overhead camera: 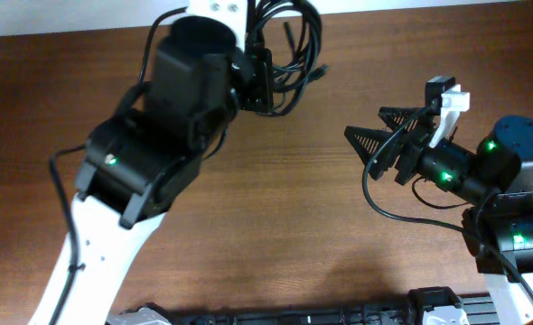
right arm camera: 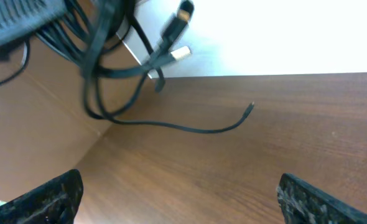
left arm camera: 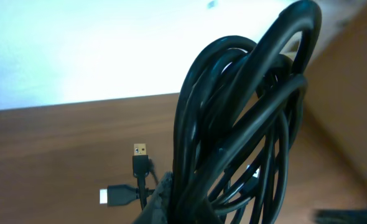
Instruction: Untangle cables
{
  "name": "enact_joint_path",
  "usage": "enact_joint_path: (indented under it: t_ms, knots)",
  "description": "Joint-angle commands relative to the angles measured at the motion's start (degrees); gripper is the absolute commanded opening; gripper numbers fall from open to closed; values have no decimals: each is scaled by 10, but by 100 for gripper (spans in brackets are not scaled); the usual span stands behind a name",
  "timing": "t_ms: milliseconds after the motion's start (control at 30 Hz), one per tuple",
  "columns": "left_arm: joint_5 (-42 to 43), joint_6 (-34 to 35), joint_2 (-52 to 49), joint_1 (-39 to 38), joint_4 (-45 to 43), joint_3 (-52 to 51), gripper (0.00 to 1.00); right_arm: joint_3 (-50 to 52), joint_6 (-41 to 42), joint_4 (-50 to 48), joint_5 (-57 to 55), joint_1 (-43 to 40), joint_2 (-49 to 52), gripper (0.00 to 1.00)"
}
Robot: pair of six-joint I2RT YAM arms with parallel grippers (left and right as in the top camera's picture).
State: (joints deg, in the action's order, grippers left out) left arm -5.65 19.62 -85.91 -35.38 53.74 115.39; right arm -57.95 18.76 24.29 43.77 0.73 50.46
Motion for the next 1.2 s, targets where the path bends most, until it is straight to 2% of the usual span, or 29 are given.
enact_joint_path:
  t_ms: [0, 100, 233, 367, 600, 800, 900, 1033, 1167]
  knots:
    - [167, 14, 21, 32, -25, 9, 0, -1, -34, 0, 13, 0, 3, 96]
    - [257, 14, 21, 56, -39, 9, 0, -1, -36, -5, 13, 0, 3, 89]
    - [352, 15, 21, 75, -58, 9, 0, -1, -59, -40, 64, 0, 3, 87]
    - [392, 23, 21, 74, -73, 9, 0, -1, -97, -69, 116, 0, 3, 86]
    - [499, 36, 21, 74, -113, 9, 0, -1, -100, -112, 124, 0, 3, 82]
    - [533, 42, 21, 74, -115, 9, 0, -1, -99, -170, 146, 0, 3, 79]
    - [539, 42, 21, 74, -115, 9, 0, -1, -98, -188, 146, 0, 3, 73]
    - [539, 42, 21, 74, -115, 9, 0, -1, -92, -238, 146, 0, 5, 55]
    - [539, 42, 21, 74, -115, 9, 0, -1, -74, -276, 172, 0, 5, 49]
